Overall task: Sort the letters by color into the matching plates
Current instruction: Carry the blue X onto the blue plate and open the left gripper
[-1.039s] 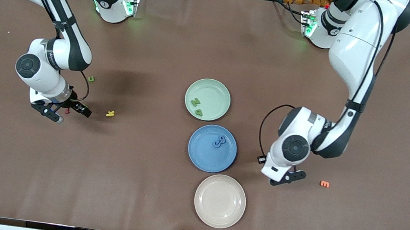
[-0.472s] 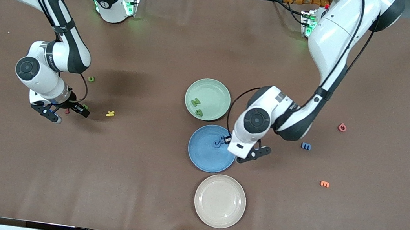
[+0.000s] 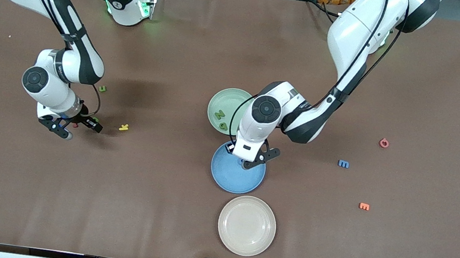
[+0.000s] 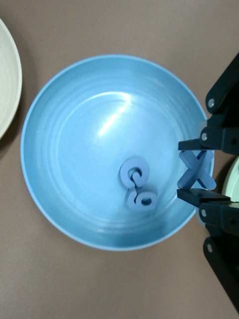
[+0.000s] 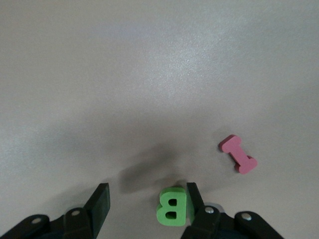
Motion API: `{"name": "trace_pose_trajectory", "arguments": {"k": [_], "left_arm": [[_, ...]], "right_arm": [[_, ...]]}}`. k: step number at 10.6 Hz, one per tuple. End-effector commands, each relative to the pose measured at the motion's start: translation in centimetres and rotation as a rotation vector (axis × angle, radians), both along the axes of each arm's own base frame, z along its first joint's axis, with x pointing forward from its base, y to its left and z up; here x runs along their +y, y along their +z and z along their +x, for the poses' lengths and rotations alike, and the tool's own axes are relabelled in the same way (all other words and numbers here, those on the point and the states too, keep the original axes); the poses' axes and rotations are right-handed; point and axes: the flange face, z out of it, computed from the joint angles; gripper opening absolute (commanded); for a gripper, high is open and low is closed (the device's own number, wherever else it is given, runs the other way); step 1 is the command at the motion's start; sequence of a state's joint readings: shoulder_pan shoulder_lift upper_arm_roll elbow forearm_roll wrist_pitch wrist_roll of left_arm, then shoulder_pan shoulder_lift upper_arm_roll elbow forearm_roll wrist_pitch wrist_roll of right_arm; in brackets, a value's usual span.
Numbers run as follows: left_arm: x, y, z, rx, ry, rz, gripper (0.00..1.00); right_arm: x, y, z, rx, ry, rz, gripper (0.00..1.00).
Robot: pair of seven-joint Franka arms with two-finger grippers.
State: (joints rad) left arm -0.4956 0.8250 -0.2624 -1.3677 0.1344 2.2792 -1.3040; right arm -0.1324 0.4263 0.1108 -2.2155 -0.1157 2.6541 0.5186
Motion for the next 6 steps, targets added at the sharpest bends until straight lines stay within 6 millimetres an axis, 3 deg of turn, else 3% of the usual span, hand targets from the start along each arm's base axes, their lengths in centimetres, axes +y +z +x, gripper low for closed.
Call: {"name": "trace_pose_trajectory", "arguments": {"k": [1, 2, 3, 6], "left_arm": [[0.05, -0.52, 0.63, -0.023, 0.051, -0.030, 0.00], [0.05, -0.30, 0.96, -0.048, 0.054, -0.045, 0.67], [0.24, -0.40, 1.10, -0.059, 0.037, -0.035, 1.00], [0.98, -0.01, 1.58, -0.088, -0.015, -0.009, 1.00]], "right_arm": [[-0.34, -0.33, -0.32, 0.000, 0.013, -0.002, 0.70], [-0.50, -0.45, -0.45, 0.003, 0.012, -0.003, 0.69], [-0.59, -0.46, -0.46, 0.003, 0.024, -0.004, 0.68], [-0.85, -0.32, -0.52, 0.003, 0.039, -0.006, 0.64]]}}
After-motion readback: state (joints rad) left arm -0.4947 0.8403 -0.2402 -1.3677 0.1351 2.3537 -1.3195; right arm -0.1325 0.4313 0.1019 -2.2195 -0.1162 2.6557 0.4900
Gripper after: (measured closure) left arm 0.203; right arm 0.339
